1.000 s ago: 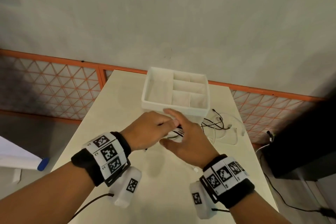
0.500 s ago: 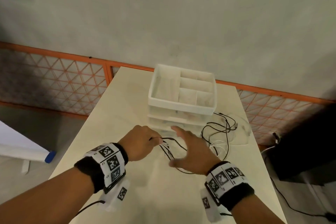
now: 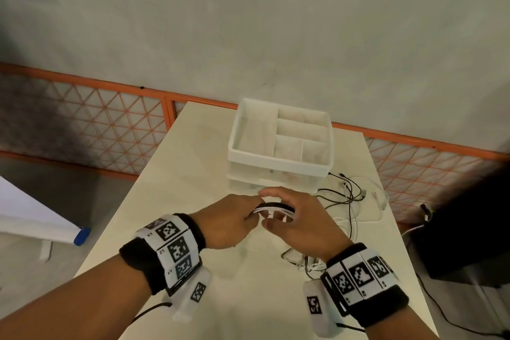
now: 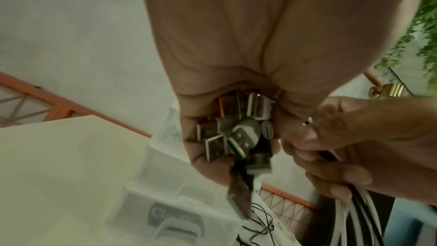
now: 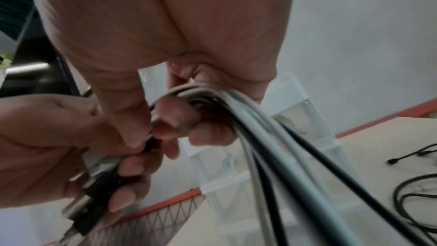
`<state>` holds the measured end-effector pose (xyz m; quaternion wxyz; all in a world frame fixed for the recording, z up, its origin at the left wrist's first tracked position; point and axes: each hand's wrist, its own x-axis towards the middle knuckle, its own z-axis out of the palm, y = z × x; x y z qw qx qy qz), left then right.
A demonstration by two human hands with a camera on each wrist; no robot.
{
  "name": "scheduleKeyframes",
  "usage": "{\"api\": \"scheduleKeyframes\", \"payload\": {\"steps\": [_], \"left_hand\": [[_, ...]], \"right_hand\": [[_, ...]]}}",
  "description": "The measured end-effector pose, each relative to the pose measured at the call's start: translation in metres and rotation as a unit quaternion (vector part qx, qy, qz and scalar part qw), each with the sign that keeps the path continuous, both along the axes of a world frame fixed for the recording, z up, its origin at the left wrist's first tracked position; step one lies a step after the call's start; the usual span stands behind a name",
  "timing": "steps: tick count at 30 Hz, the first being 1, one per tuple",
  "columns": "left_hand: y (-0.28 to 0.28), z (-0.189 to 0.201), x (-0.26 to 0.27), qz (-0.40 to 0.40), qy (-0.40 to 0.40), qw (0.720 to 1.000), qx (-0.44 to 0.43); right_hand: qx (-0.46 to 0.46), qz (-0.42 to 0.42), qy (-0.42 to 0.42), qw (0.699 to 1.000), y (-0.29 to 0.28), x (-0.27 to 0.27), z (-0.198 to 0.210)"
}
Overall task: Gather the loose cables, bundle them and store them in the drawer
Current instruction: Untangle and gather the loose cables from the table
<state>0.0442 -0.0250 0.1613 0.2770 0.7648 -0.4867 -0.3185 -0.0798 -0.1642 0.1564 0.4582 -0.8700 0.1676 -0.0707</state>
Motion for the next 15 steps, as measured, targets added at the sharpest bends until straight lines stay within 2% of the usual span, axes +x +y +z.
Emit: {"api": "scheduleKeyframes", "payload": {"steps": [3, 5, 6, 8, 10, 12, 13, 15], "left_hand": [[-0.001, 0.007, 0.007, 0.015, 0.043, 0.999, -0.018], [0.002, 0.008, 0.015, 0.061, 0.176, 0.98, -0.068], [0.004, 0.008, 0.017, 0.086, 0.261, 0.956, -0.099], [0.007, 0.008, 0.016, 0.136, 0.42, 0.888, -0.129], [0.004, 0.006, 0.011, 0.177, 0.518, 0.827, -0.123], [-0.001, 0.006, 0.006, 0.219, 0.547, 0.798, -0.13], [-0.004, 0.007, 0.005, 0.238, 0.539, 0.797, -0.134], [-0.01, 0.01, 0.004, 0.256, 0.486, 0.825, -0.134]], "right_hand": [[0.061, -0.003, -0.054, 0.997, 0.0, -0.001, 0.007], [0.135, -0.033, -0.099, 0.985, 0.0, -0.004, 0.011], [0.168, -0.049, -0.121, 0.977, 0.0, -0.006, 0.011], [0.215, -0.076, -0.149, 0.962, -0.001, -0.007, 0.009], [0.225, -0.094, -0.163, 0.956, -0.001, -0.007, 0.007], [0.201, -0.095, -0.158, 0.962, -0.001, -0.005, 0.006], [0.175, -0.083, -0.151, 0.969, -0.001, -0.005, 0.007], [0.11, -0.041, -0.124, 0.985, 0.002, -0.004, 0.008]]}}
